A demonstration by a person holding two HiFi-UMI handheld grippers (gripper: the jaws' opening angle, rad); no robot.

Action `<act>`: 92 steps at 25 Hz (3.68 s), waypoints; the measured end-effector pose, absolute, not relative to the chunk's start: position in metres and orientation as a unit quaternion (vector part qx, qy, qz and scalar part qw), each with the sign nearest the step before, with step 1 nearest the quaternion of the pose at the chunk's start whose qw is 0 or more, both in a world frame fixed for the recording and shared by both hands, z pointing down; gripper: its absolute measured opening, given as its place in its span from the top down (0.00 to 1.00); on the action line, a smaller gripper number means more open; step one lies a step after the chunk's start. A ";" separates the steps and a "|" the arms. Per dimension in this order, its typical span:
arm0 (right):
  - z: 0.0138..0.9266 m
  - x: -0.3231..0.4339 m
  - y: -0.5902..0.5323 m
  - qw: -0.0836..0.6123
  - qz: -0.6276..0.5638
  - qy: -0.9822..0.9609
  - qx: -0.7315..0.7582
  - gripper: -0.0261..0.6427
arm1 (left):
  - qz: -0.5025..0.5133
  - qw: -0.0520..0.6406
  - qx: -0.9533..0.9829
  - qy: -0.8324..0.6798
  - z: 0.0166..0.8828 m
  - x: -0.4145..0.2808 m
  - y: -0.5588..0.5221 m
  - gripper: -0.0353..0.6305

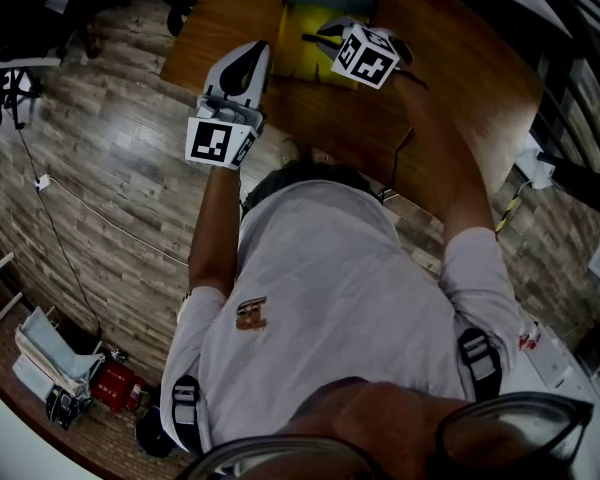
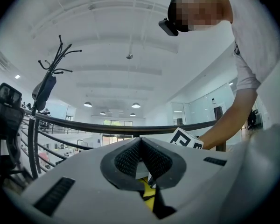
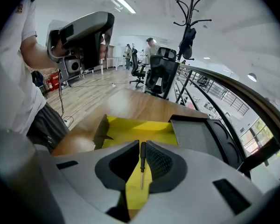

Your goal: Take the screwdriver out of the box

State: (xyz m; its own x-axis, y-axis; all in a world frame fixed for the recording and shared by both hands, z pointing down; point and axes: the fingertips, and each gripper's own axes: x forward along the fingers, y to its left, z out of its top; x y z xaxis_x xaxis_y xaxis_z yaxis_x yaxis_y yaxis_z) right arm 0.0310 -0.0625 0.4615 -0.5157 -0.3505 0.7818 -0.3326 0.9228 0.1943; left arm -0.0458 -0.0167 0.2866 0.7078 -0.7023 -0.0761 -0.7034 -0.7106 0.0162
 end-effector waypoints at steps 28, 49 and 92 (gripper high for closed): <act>0.542 0.035 -0.087 0.546 0.050 -0.826 0.131 0.79 | 0.027 -0.009 -0.914 0.405 0.308 -0.072 -0.031 0.92; 0.510 0.016 -0.068 0.486 0.026 -0.858 0.165 0.84 | 0.023 -0.008 -0.914 0.405 0.304 -0.083 -0.019 0.92; 0.250 0.018 0.054 -0.060 0.022 -0.935 0.349 0.84 | 0.074 0.012 -0.944 0.321 0.257 -0.033 0.037 0.92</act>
State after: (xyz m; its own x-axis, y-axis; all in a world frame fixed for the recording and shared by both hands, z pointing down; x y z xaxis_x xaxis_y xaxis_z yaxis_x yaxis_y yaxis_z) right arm 0.0184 0.0545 0.2499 -0.7488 -0.6559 -0.0958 -0.6506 0.7549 -0.0835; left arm -0.0329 0.0371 0.2575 0.7837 -0.6036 -0.1464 -0.6071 -0.7942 0.0249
